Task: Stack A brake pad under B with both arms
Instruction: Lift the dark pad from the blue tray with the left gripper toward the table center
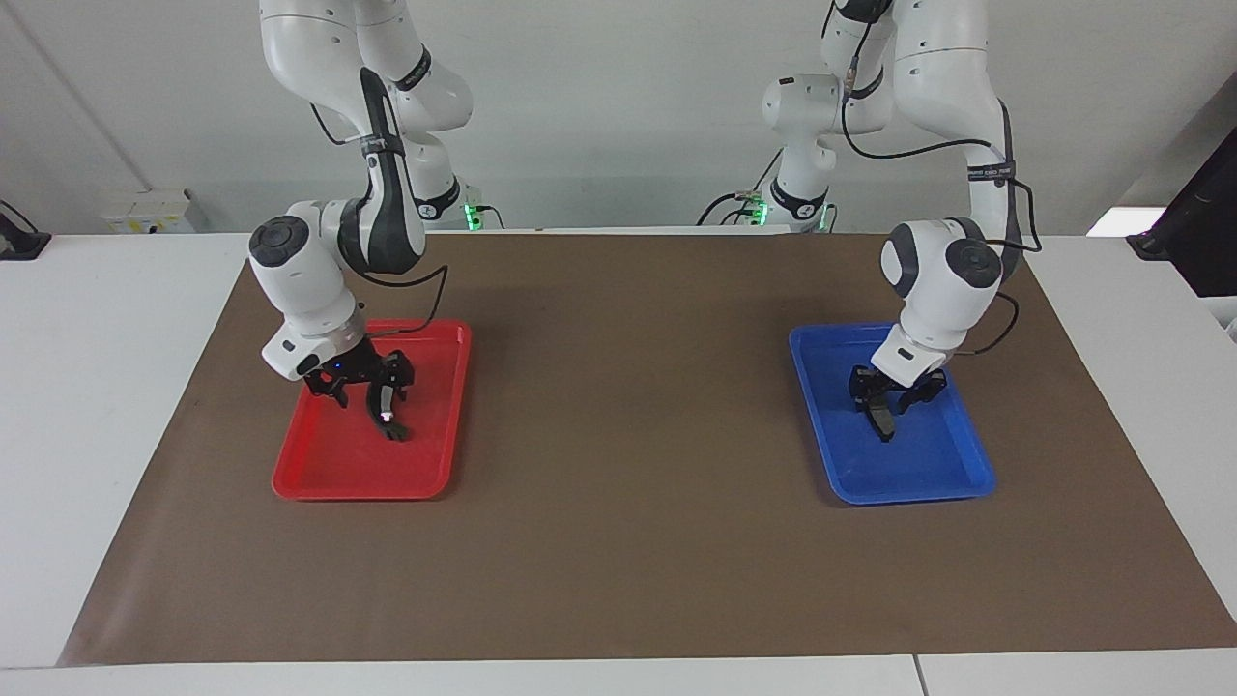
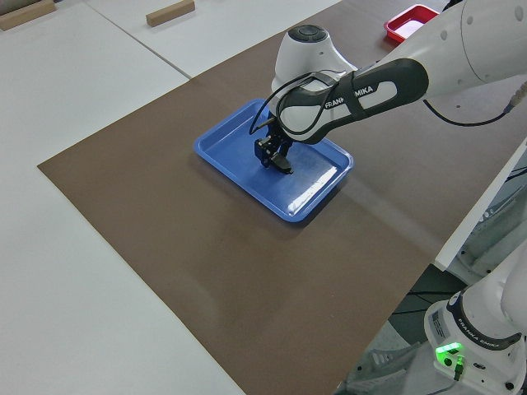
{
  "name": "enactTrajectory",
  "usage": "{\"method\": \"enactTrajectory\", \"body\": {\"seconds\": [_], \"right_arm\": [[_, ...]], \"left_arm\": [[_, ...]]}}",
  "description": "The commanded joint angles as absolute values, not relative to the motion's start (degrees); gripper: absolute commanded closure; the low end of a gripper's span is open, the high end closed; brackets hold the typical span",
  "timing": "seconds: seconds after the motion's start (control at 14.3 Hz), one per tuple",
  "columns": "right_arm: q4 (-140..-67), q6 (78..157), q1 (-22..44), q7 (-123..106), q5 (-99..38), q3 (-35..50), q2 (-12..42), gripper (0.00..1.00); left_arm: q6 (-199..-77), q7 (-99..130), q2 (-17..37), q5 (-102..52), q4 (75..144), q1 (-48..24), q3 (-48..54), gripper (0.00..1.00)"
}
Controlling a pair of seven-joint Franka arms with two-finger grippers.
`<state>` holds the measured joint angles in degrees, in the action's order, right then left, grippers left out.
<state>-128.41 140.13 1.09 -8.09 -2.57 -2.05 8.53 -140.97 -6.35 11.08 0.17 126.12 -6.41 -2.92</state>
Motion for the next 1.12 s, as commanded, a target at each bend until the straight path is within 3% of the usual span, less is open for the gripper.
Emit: {"method": "enactTrajectory", "body": {"seconds": [0.0,0.21,0.35,0.7,0.84,1.05], "right_arm": [[-129.6,141.4,0.8,-9.8,-3.3,-1.8,9.0,0.0],[-129.9,141.1,0.8,-9.9,-2.7,-1.8,9.0,0.01],[-129.9,140.8,0.8,-10.0,-2.6,-1.8,8.9,0.06],[-129.7,138.8,0.7,-11.1,-2.6,-1.8,8.6,0.2],[-129.5,139.0,0.8,-11.2,-2.6,-1.8,8.8,0.39],[-127.7,138.6,0.8,-10.0,-2.6,-1.8,9.1,0.85]], "left_arm": [[-141.9,-6.2,11.0,-0.1,126.0,-6.8,-3.3,0.84],[-137.9,-6.0,9.2,-0.1,124.5,-7.0,-3.3,0.85],[-129.7,-4.3,8.8,-0.1,118.9,-8.2,-3.3,0.85],[-123.0,10.8,11.2,0.3,108.5,-18.4,-3.4,0.85],[-123.5,15.5,11.9,0.3,107.4,-24.1,-3.5,0.85],[-125.1,22.7,13.2,0.3,106.3,-31.1,-3.3,0.84]]}}
